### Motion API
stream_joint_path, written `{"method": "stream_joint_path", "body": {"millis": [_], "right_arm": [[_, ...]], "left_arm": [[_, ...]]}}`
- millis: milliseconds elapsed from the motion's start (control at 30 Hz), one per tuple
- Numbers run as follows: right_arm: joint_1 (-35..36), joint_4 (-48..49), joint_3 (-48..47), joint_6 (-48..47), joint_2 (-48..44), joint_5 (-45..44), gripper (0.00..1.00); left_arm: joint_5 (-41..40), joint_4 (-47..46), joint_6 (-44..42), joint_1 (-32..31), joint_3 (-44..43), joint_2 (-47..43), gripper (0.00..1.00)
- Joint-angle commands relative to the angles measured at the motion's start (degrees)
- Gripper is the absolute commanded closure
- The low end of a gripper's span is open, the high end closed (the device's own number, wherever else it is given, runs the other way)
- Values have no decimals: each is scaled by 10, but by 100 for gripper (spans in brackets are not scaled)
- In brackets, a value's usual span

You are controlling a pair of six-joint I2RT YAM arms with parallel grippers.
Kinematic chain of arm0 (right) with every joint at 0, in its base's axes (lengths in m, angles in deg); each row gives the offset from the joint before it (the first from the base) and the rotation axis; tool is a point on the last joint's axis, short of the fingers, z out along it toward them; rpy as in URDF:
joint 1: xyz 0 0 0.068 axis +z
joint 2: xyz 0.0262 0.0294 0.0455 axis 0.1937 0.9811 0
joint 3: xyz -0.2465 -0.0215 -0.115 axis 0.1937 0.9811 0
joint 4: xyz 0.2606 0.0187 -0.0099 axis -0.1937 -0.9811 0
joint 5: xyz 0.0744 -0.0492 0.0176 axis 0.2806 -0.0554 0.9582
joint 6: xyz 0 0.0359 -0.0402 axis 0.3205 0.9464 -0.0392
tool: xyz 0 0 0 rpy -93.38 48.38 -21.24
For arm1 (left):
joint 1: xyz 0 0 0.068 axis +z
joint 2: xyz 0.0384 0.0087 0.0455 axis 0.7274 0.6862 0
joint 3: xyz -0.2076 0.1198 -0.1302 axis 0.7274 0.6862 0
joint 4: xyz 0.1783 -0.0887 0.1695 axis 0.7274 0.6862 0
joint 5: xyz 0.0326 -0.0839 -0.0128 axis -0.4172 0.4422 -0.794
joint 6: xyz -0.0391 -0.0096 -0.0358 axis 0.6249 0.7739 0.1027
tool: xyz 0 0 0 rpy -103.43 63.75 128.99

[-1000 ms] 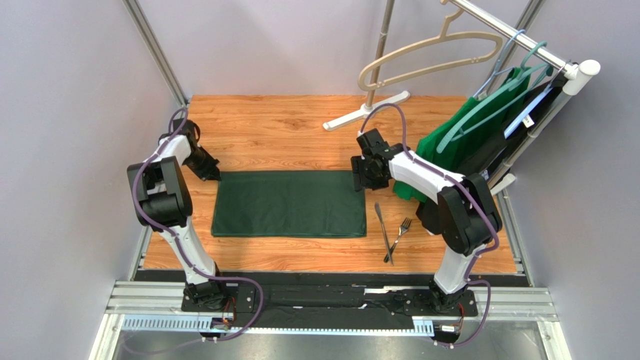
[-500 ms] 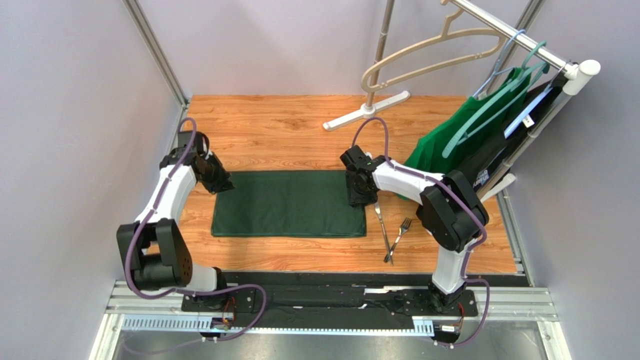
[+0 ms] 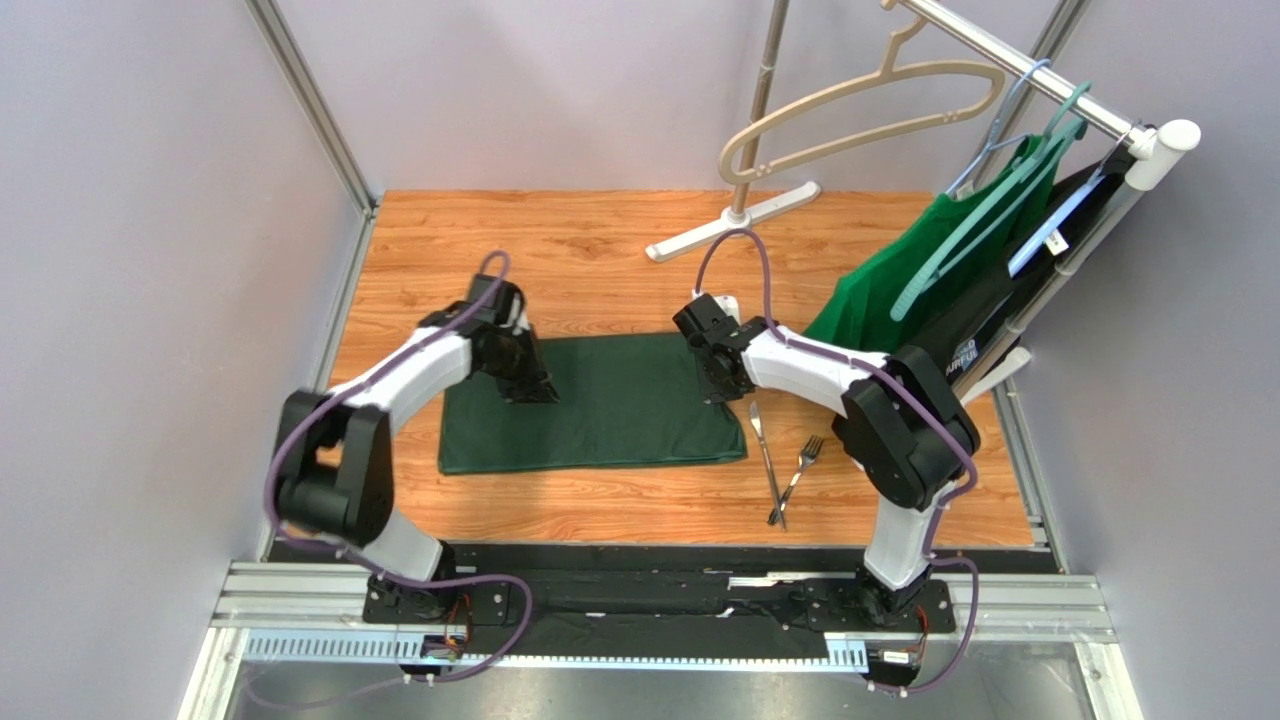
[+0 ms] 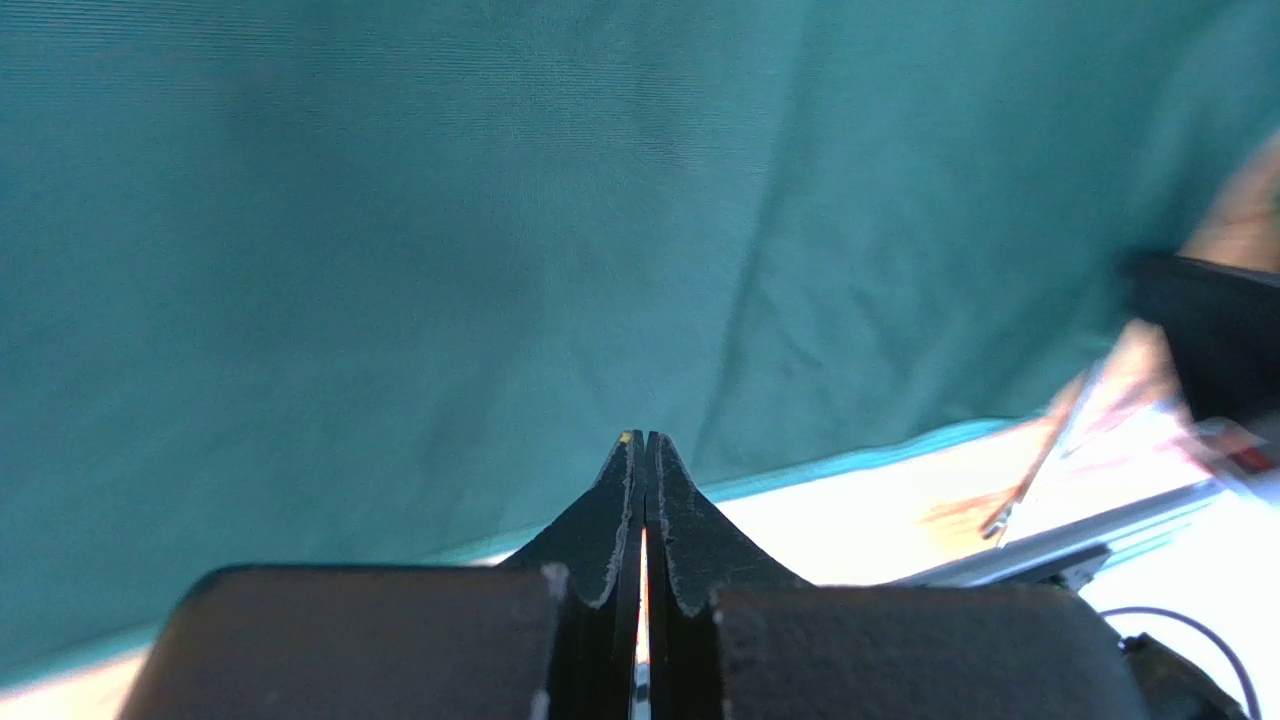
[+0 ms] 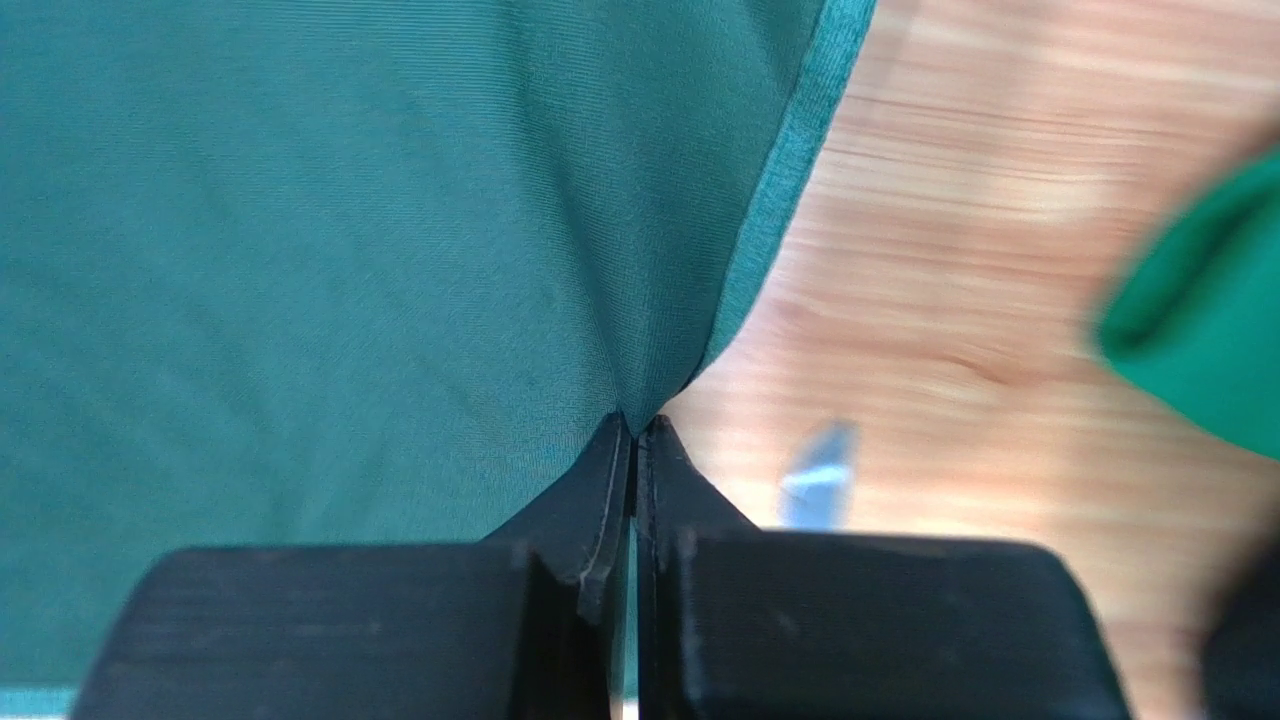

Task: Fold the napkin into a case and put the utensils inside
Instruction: Fold the rectangle-folded napkin at the center of the board.

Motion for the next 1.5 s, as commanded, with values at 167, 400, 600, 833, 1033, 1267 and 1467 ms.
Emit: {"method": "stream_joint_path", "body": {"millis": [167,400,600,833,1033,1267,1467], "right_arm": [[-21,-4,6,-96,-157,-40,100],[-29,16,-14,-111,-175,20,100],[-29,20,-47,-104,-167,71,100],[-28,-10,-96,-108,-138,91,100],[-8,-30,-121,-123,-123,95,100],[59,-45,-211,-101,-50,129,100],[61,-15,-267,-52,46,222,100]], "left_arm": [[-27,-45,107,-113,-149,207,100],[-5,-53,164,-171,-211,303,100],[-4,-50,165,-188,-227,300,100],[-8,24,68,-144,-210,192,100],[-11,25,32,-51,-80,119,100],[-23,-41,48,-42,-16,136,100],[-24,-82,67,-43,19,118,100]]}}
